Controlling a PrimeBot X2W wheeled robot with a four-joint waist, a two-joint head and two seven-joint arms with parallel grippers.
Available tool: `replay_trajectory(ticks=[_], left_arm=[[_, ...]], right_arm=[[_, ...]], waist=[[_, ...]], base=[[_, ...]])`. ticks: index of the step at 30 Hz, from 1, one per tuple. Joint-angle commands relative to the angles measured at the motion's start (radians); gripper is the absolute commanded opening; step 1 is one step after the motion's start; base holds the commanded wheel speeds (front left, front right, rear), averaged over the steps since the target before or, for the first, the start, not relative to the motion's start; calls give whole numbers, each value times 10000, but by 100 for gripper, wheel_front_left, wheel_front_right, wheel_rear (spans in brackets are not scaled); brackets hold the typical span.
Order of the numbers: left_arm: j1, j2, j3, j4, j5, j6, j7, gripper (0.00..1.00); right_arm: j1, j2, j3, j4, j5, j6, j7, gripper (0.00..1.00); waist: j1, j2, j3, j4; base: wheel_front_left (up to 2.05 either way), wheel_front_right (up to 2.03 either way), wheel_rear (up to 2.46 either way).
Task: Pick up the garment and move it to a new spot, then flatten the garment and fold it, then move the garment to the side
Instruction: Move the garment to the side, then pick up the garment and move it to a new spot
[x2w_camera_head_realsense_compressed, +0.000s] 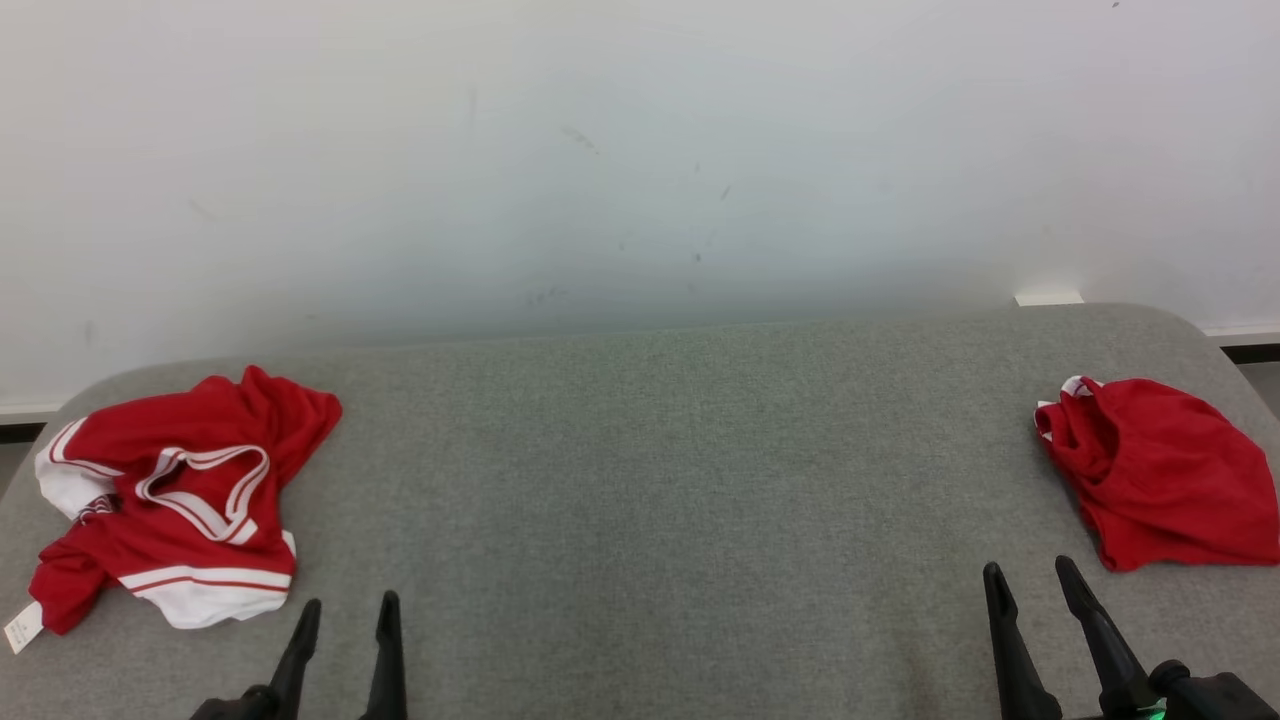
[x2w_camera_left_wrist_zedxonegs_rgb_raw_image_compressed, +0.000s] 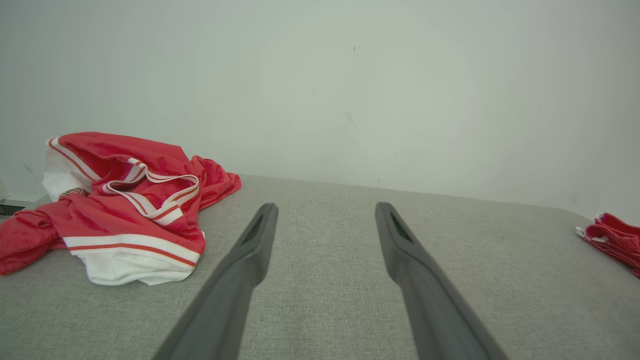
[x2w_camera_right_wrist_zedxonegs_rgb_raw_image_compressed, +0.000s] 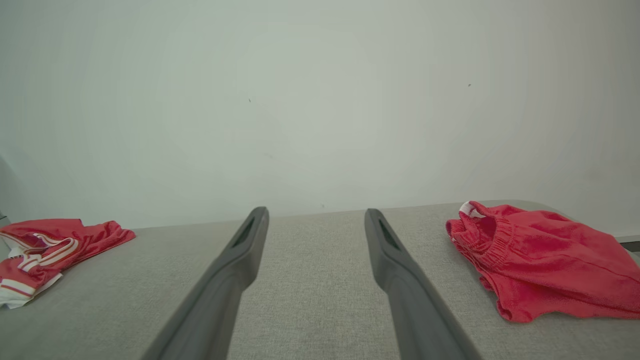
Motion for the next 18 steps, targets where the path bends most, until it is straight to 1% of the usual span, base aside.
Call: replay_trajectory(ticks=[1,6,13,16,18], left_arm=[[157,35,-16,-63,-64,84,-1,100],[195,34,-97,-86,-145,192,-1,100],[-21,33,-63,-146,-2,217,-1,100],[-142,34,19,-167,3,299,-1,100],[-275,34,30,-166,103,275,-1,100]], right_arm=[[225,71,-100,-116,-83,-23,4,100],[318,181,-80,-110,-344,-23,4,100],[152,301,-54,45,-482,-23,4,100],[20,369,-58,148,-372,-23,4,100],[-15,412,-26,222,-345,-23,4,100]], waist=[[2,0,-8,-7],[2,0,-29,7],[2,0,81,80],[2,0,158,314],[2,0,205,600]], base=[[0,0,0],[0,0,0],[0,0,0],[0,0,0],[0,0,0]])
